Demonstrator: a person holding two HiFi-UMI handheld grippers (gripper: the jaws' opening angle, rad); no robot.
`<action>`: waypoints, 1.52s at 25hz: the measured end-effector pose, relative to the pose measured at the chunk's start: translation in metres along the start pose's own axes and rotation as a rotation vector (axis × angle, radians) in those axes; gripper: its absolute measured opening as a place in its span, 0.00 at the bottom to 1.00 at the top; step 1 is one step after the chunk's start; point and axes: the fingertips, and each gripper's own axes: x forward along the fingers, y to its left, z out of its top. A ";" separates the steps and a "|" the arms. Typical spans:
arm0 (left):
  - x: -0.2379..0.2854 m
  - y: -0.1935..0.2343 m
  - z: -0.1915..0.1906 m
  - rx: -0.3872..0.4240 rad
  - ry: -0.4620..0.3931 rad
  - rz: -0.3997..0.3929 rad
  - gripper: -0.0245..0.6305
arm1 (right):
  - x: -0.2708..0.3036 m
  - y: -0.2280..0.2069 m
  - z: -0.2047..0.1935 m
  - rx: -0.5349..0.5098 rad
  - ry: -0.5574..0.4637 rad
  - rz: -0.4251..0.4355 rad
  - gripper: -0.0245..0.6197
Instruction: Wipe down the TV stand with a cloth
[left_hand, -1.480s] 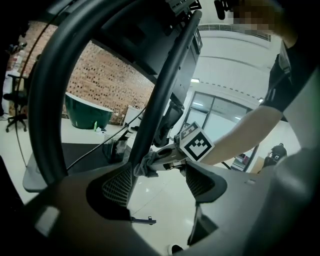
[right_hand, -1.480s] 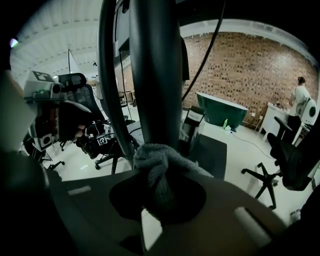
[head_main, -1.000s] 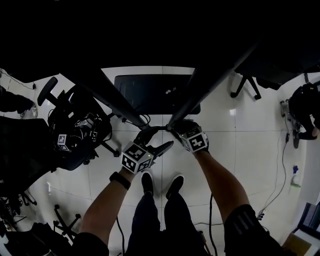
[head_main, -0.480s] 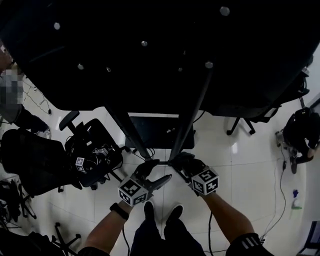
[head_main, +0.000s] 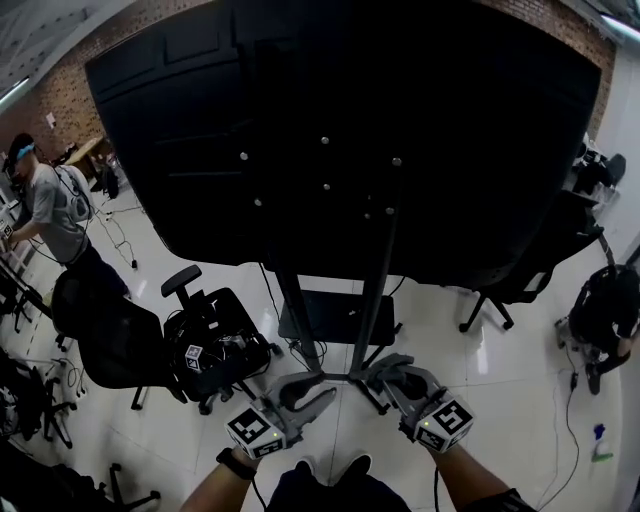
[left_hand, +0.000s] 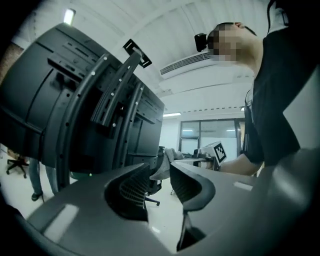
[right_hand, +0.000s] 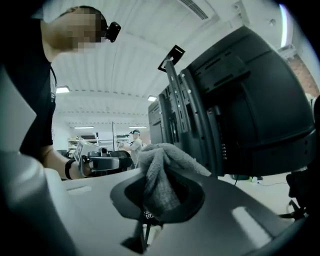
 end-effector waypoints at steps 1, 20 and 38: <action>-0.010 -0.009 0.006 0.015 -0.007 -0.002 0.23 | -0.006 0.011 0.010 -0.002 -0.020 0.002 0.08; -0.190 -0.134 0.033 0.128 0.005 -0.269 0.06 | -0.043 0.242 0.032 0.073 -0.150 -0.081 0.07; -0.218 -0.186 0.052 -0.008 -0.096 -0.162 0.16 | -0.113 0.305 0.034 -0.004 -0.102 -0.041 0.06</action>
